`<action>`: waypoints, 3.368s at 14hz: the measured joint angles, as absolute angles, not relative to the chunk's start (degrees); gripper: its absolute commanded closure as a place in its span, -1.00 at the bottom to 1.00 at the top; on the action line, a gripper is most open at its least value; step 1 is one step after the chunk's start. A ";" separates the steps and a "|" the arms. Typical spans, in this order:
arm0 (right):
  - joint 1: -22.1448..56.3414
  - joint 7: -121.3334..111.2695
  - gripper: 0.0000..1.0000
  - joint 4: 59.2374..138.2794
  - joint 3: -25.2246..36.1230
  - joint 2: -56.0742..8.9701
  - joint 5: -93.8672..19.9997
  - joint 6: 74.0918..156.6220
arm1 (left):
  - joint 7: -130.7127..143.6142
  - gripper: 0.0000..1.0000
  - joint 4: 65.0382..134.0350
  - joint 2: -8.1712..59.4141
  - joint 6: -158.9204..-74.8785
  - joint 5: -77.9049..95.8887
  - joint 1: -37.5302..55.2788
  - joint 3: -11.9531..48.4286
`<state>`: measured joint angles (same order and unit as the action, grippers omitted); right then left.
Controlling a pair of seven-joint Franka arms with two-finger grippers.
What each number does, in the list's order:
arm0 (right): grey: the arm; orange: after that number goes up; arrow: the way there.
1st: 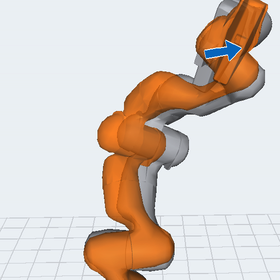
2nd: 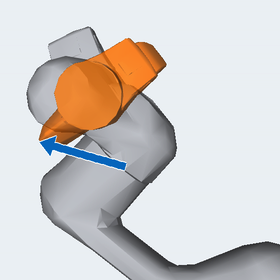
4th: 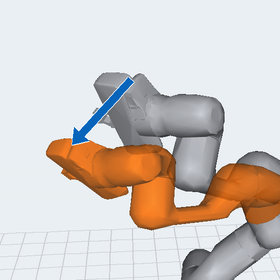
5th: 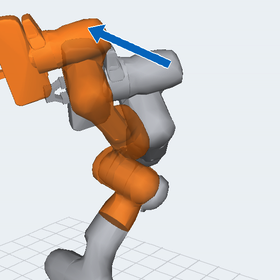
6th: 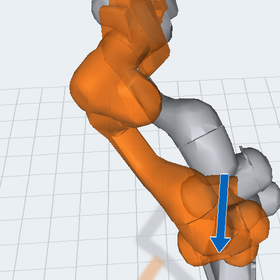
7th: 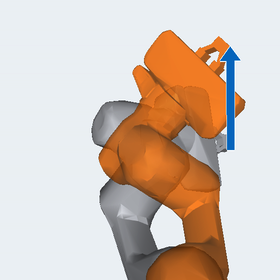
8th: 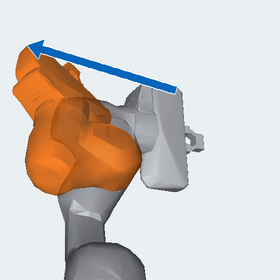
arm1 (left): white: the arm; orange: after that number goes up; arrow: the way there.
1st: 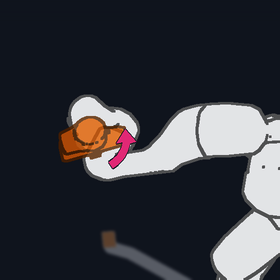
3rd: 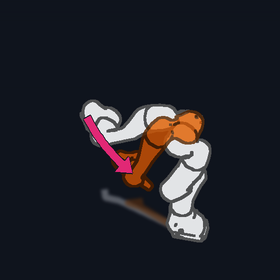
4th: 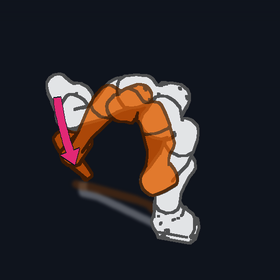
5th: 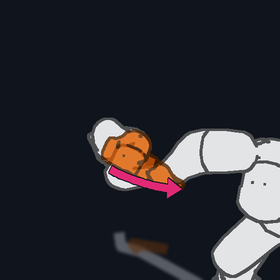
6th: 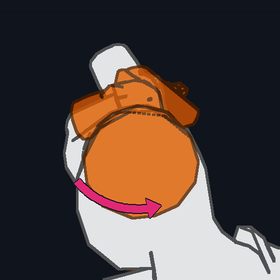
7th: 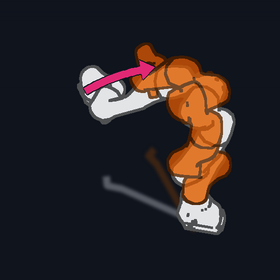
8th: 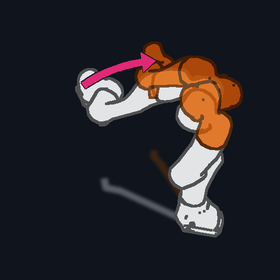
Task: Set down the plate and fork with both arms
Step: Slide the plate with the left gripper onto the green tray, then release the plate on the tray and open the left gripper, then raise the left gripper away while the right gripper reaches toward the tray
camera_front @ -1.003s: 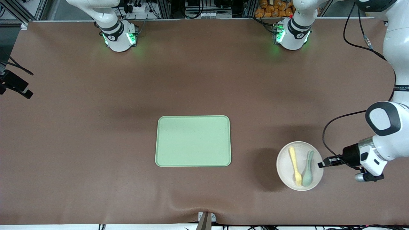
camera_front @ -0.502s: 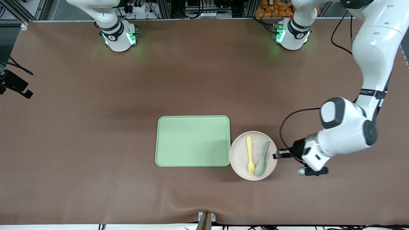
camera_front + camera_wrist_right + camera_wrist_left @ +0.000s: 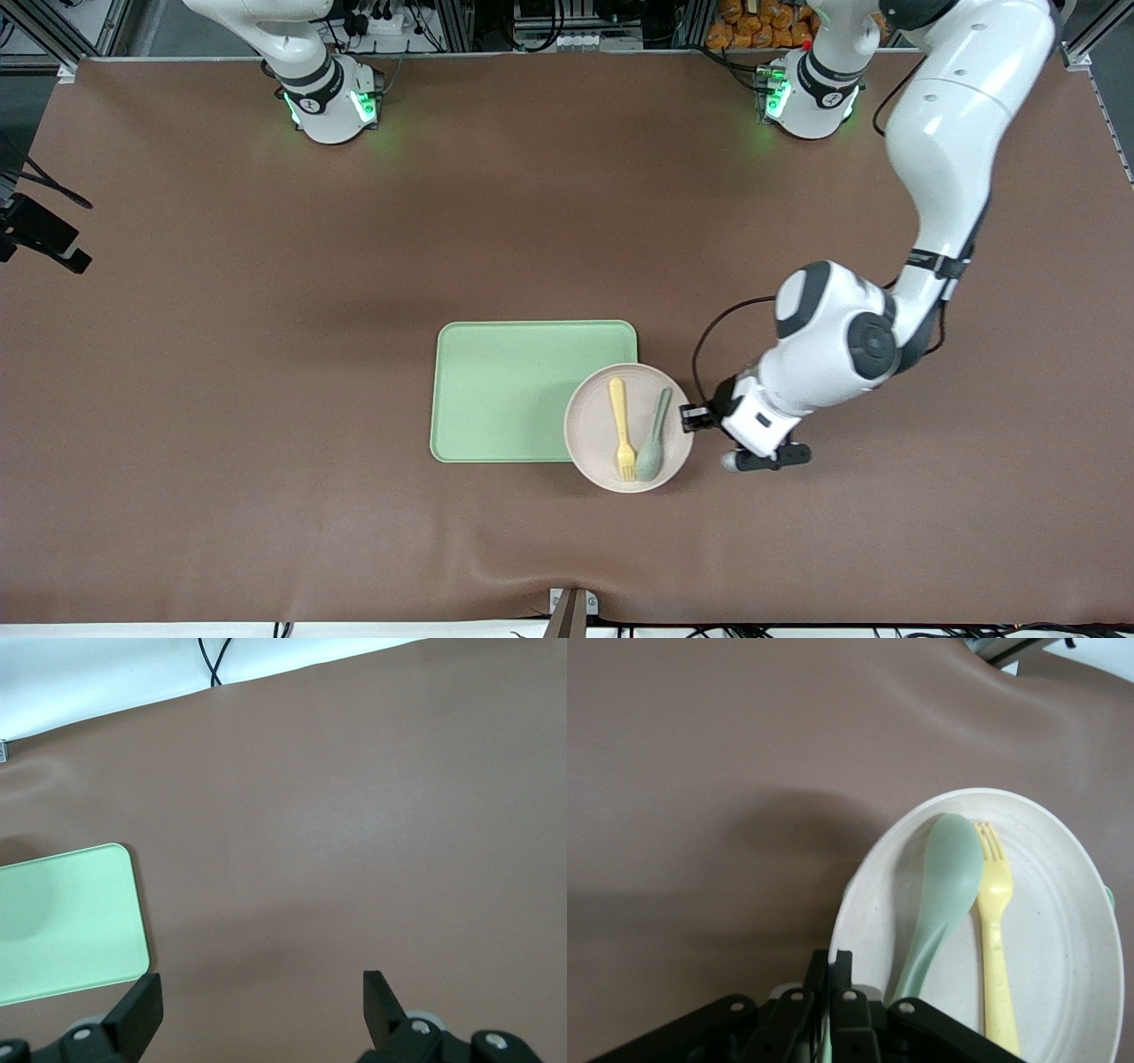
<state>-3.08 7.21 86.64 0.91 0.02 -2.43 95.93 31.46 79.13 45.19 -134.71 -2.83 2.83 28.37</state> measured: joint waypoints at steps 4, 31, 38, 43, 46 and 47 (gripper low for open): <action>-3.08 7.21 -1.00 86.63 0.97 0.02 -2.43 95.93 | 36.30 1.00 79.17 47.11 -140.27 -2.83 10.76 24.22; -3.16 7.21 -1.00 86.63 1.10 -0.22 -2.48 95.59 | 41.71 -1.00 79.35 46.44 -140.54 -3.47 17.96 17.09; -2.96 7.21 -1.00 86.82 0.44 -6.34 -2.62 94.00 | 41.71 -1.00 79.05 34.23 -124.43 -9.71 9.25 16.89; -2.94 7.21 -1.00 86.61 0.37 -12.64 -2.67 95.36 | 41.70 -1.00 78.92 27.51 -115.92 -12.54 6.57 16.71; -2.73 7.87 -1.00 86.52 0.33 -14.45 -3.62 96.41 | 40.09 -1.00 78.84 23.65 -109.53 -12.74 5.39 16.63; -2.55 9.82 -1.00 86.49 0.31 -14.87 -5.32 96.95 | 38.96 -1.00 78.82 22.16 -107.10 -12.74 4.48 16.66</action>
<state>-2.55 9.82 86.49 0.31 -14.87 -5.32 96.95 38.96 78.82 22.16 -107.10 -12.74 4.48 16.66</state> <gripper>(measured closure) 0.000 0.000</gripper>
